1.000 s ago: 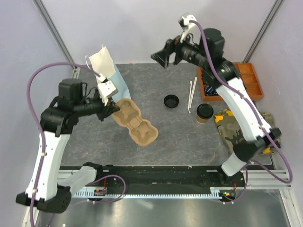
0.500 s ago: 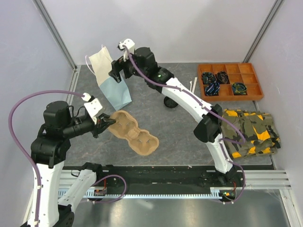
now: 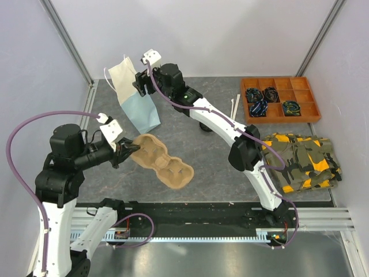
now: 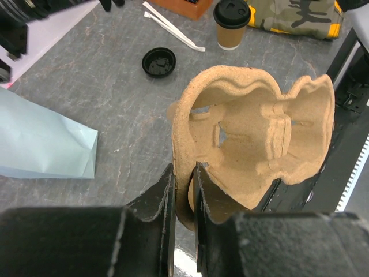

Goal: Pack the takeout coffee

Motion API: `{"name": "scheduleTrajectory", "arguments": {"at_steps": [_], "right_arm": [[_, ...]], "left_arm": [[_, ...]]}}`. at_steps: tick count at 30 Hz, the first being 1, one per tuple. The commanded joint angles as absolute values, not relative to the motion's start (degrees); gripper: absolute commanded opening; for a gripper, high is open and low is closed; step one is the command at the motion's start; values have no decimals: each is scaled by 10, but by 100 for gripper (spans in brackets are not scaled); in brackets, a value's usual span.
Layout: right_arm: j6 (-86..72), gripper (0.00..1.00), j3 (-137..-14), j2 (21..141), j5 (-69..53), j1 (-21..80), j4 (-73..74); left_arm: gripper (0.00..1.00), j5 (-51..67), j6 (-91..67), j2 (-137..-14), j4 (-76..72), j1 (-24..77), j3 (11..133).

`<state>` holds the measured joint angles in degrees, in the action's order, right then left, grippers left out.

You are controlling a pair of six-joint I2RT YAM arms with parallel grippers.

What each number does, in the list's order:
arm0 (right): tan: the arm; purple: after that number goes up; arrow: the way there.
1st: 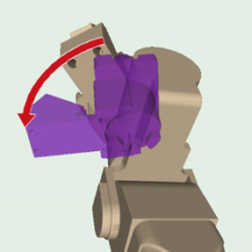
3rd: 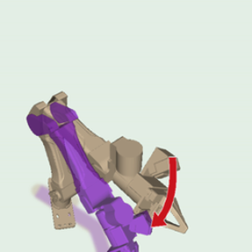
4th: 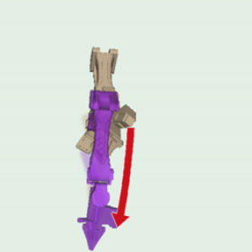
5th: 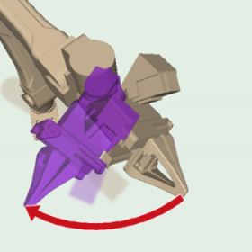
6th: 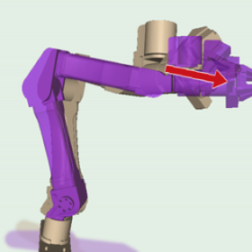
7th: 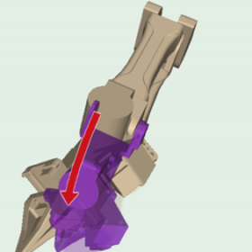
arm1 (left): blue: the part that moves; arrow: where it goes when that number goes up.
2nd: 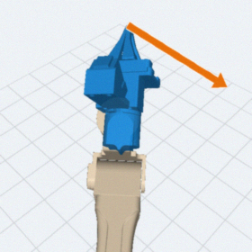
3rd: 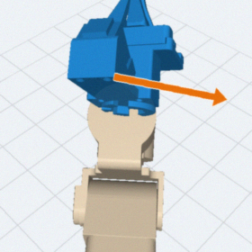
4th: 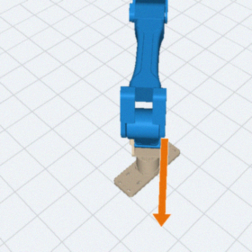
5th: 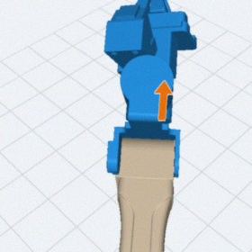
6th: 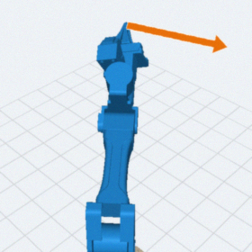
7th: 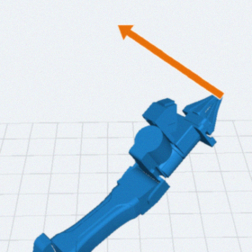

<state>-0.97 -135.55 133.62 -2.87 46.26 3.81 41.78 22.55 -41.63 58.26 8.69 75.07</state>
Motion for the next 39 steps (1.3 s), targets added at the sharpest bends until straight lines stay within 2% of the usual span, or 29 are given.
{"name": "scheduleTrajectory", "arguments": {"at_steps": [1,2,3,5,7,10,11,22,31,32,35,39], "right_arm": [[-11,67,-1355,1340,-36,464,11],[-12,63,-1352,1341,-39,465,11],[-15,53,-1350,1342,-40,467,16],[-13,41,-1349,1340,-40,468,21],[-10,36,-1349,1339,-40,469,32],[-4,12,-1344,1328,-31,468,47],[-4,0,-1340,1319,-26,469,52],[-47,0,-1232,1171,-25,469,97],[-86,0,-1117,1073,-71,468,163],[-85,8,-1127,1074,-67,468,179],[-103,55,-1150,1084,-40,468,172],[-145,70,-1176,1115,-14,468,132]], "left_arm": [[2,410,192,-428,563,84,801],[2,411,187,-434,560,84,807],[2,412,182,-439,557,84,812],[2,409,170,-444,546,84,826],[2,402,154,-451,536,84,835],[2,389,128,-461,519,84,852],[2,384,121,-464,514,84,859],[2,291,54,-532,472,75,1007],[2,208,75,-537,473,75,1018],[2,189,76,-535,470,74,1018],[2,141,61,-536,468,75,1020],[2,120,46,-537,445,70,1025]]}}
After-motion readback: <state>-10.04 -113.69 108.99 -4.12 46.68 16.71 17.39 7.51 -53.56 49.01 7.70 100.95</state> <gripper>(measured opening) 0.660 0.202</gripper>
